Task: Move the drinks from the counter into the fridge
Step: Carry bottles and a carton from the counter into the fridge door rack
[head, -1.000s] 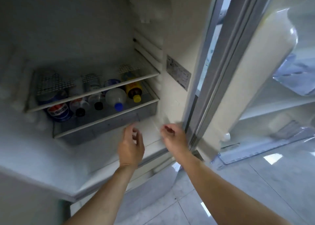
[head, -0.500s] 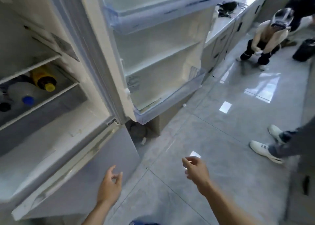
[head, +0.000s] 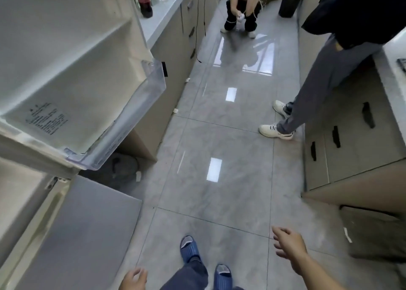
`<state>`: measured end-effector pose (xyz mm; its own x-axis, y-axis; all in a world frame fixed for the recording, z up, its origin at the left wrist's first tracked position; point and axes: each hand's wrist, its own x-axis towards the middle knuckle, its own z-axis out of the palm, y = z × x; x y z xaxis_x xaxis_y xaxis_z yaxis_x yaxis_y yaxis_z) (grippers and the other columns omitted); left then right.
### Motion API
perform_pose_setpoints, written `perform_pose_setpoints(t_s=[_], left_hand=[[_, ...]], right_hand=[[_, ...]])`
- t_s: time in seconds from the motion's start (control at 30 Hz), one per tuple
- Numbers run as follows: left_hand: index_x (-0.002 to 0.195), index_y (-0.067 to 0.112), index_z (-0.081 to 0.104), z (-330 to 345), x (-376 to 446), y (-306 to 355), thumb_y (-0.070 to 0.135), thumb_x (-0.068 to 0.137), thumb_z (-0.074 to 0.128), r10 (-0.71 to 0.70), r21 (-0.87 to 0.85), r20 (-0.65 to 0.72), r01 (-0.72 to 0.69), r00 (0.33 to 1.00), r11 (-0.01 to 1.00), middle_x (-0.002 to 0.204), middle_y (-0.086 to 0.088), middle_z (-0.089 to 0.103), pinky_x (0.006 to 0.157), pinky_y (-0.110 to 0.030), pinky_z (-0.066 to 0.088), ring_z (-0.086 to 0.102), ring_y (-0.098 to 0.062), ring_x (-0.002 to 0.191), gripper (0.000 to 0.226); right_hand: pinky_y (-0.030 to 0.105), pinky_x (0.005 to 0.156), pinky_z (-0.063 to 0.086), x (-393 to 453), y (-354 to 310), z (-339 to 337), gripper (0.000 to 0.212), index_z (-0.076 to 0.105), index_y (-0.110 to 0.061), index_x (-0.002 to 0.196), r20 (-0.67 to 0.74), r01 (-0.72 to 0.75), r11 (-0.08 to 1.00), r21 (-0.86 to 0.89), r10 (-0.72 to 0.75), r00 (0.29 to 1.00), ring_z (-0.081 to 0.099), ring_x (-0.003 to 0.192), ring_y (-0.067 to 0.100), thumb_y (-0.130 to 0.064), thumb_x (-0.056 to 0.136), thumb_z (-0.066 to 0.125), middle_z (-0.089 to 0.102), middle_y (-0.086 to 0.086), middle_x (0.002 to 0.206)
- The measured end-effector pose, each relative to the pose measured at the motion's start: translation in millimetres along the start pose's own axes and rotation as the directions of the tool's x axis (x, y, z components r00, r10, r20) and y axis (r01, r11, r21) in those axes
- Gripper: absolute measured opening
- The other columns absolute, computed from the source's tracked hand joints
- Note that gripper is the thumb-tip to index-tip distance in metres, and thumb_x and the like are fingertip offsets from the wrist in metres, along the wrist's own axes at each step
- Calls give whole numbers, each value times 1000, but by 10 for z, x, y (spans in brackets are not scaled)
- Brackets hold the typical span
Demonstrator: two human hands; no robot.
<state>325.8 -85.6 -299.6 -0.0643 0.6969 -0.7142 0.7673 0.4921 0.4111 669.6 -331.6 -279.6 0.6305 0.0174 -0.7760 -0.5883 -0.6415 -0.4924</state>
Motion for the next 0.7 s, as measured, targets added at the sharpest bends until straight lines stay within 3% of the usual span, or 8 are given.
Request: perform_pose_setpoints(t_s=[0.03,0.07,0.2,0.33,0.47,0.6,0.7], left_hand=[[109,-9,66,-30,17,85,9,90,68,-34,0,46,34,998,999,87,-26,70,70,-33,51,68,-35,75,27],[112,-4,65,-37,89,183,15,91,67,-27,22,58,26,998,999,87,-22,70,69,-35,52,66,-33,70,29],[121,10,61,21,476,666,26,96,59,9,82,152,-22,988,996,93,-12,68,62,-32,53,61,-28,69,30],[120,14,58,198,727,1321,28,100,54,68,77,204,-85,977,993,93,-9,66,68,-32,53,62,-26,78,25],[116,19,53,449,824,2034,28,102,52,138,26,238,-148,961,989,95,-6,63,69,-32,52,59,-23,78,17],[116,20,52,749,856,2613,29,102,51,169,12,227,-176,959,984,104,-9,64,77,-38,53,60,-24,83,16],[115,21,53,930,785,2953,29,103,51,165,3,201,-169,966,986,104,-9,64,72,-35,53,60,-23,79,15]], right_hand=[[28,57,46,-17,41,-26,14,65,-10,94,-19,-15,1000,10,15,1000,54,68,24,-24,92,67,62,15,80],[29,58,48,-34,86,-43,13,65,-11,93,-38,-27,999,17,28,999,56,69,25,-25,93,67,63,18,81],[33,65,53,-76,252,-75,13,68,-14,93,-125,-76,996,44,81,989,65,76,26,-27,94,66,69,10,91],[39,72,54,-53,382,-157,11,65,-14,89,-155,-169,982,82,180,971,66,84,32,-25,93,67,68,12,95],[37,68,52,131,400,-274,14,64,-11,89,-170,-250,963,96,264,949,63,77,33,-24,93,68,68,14,92],[36,66,52,573,155,-426,14,65,-9,91,-159,-299,949,99,312,937,63,77,34,-22,92,69,68,13,89],[35,65,52,1013,-278,-546,15,66,-8,91,-137,-276,958,78,285,949,63,75,33,-23,92,68,69,13,89]])
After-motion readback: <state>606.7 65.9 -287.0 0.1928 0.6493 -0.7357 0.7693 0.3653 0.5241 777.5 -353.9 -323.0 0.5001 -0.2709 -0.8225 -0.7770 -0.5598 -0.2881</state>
